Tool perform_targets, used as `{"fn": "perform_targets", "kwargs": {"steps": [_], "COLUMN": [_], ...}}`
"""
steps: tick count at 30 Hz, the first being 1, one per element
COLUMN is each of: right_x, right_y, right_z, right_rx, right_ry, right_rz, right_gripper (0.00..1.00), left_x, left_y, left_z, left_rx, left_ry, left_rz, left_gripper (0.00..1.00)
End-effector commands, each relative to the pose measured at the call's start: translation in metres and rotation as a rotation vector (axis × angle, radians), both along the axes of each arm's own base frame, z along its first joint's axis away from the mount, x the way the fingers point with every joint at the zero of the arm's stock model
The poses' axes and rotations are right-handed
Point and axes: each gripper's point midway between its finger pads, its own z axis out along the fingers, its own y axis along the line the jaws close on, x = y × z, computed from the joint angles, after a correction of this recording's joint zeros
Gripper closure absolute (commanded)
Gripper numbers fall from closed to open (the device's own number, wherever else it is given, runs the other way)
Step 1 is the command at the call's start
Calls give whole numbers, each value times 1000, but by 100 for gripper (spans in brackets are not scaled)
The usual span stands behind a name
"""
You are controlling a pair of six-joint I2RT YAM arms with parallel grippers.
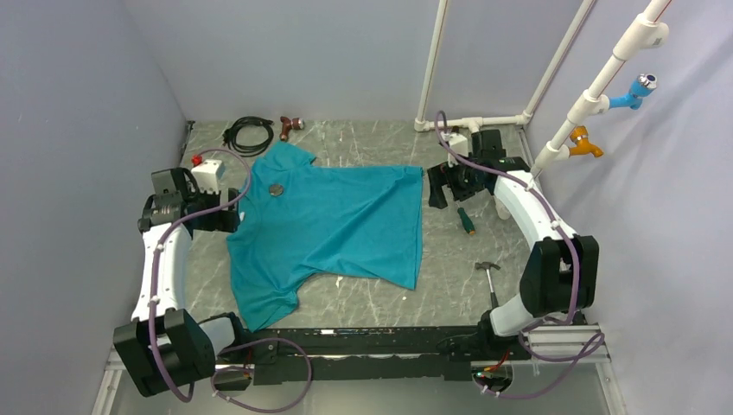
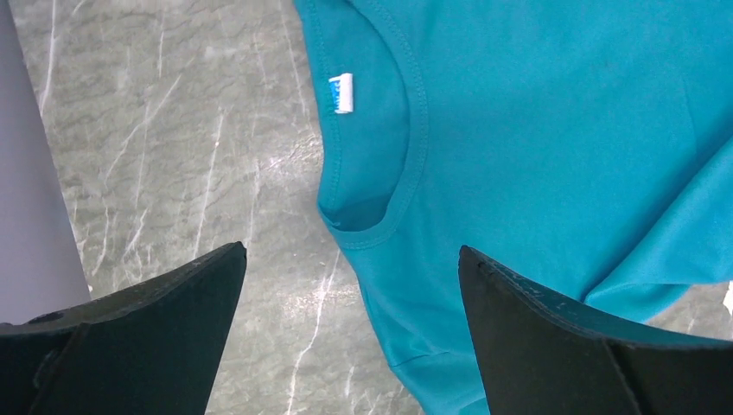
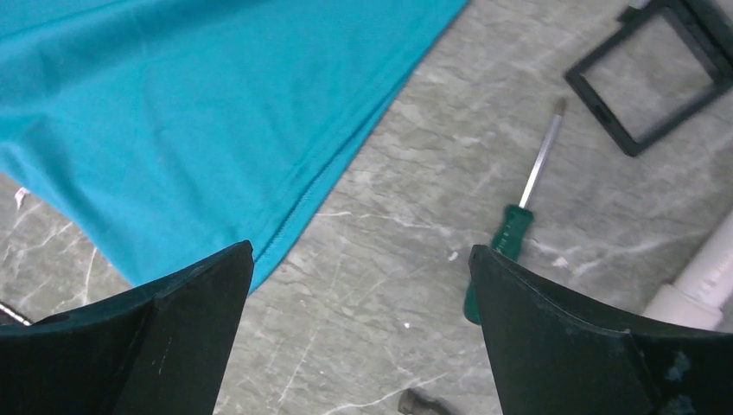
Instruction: Remove the brooch from the garment
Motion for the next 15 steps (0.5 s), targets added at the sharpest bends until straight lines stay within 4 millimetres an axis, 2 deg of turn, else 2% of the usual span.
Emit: {"fn": "perform_targets", "kwargs": {"steps": [1,4,9,12,15], "right_x": [-3,-6,-3,8,6], "right_y": [29,45,60,69,85], "right_z": [-6,-14,-23,-27,-35], "right_rx": [15,26,66,55,29], "right_ry": [1,43,108,98,110], "right_rz": [119,173,231,256,316], "right_gripper": [0,1,4,7,12], "left_x": [13,9,4,6,6], "left_y": [-17,-55,-116,-133,-146], "left_z": [20,18,7,1,-8], "left_rx": [12,-10,68,21,8], "left_ry": [-53,-67,-74,-56,-10], "left_rz": [-145,-367,-676,-747,-797], "left_gripper": [1,1,1,0,4]}}
